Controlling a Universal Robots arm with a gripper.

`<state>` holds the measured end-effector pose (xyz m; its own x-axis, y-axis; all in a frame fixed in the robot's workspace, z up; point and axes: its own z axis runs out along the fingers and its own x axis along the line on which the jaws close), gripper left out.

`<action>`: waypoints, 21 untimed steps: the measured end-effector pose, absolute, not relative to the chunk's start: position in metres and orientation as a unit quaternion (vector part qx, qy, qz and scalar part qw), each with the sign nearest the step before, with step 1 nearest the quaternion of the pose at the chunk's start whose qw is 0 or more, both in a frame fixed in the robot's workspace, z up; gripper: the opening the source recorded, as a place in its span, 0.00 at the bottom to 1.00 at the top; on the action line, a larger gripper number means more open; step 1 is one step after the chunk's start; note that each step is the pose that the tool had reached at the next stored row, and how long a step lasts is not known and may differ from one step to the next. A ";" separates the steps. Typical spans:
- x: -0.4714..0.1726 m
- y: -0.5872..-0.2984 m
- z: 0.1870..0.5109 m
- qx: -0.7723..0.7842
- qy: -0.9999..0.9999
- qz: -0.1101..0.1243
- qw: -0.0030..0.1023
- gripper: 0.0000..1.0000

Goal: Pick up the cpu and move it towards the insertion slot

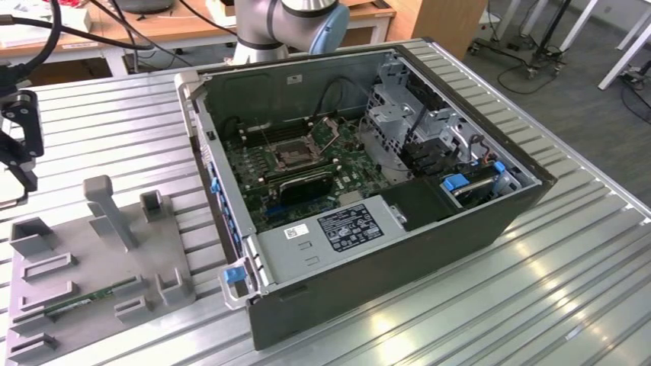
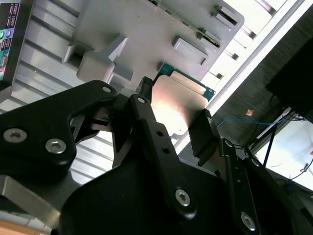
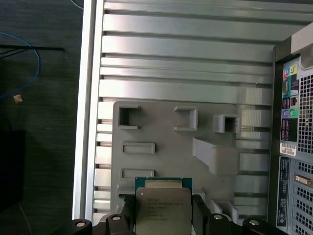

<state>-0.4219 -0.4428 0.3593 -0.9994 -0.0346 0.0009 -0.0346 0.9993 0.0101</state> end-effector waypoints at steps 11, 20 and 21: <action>-0.422 -0.443 0.363 0.017 -1.000 -0.005 0.001 0.55; -0.417 -0.443 0.363 0.017 -1.000 -0.005 0.001 0.55; -0.416 -0.443 0.363 0.017 -1.000 -0.005 0.001 0.55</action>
<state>-0.4158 -0.4428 0.3630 -0.9994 -0.0347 0.0010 -0.0346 0.9993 0.0101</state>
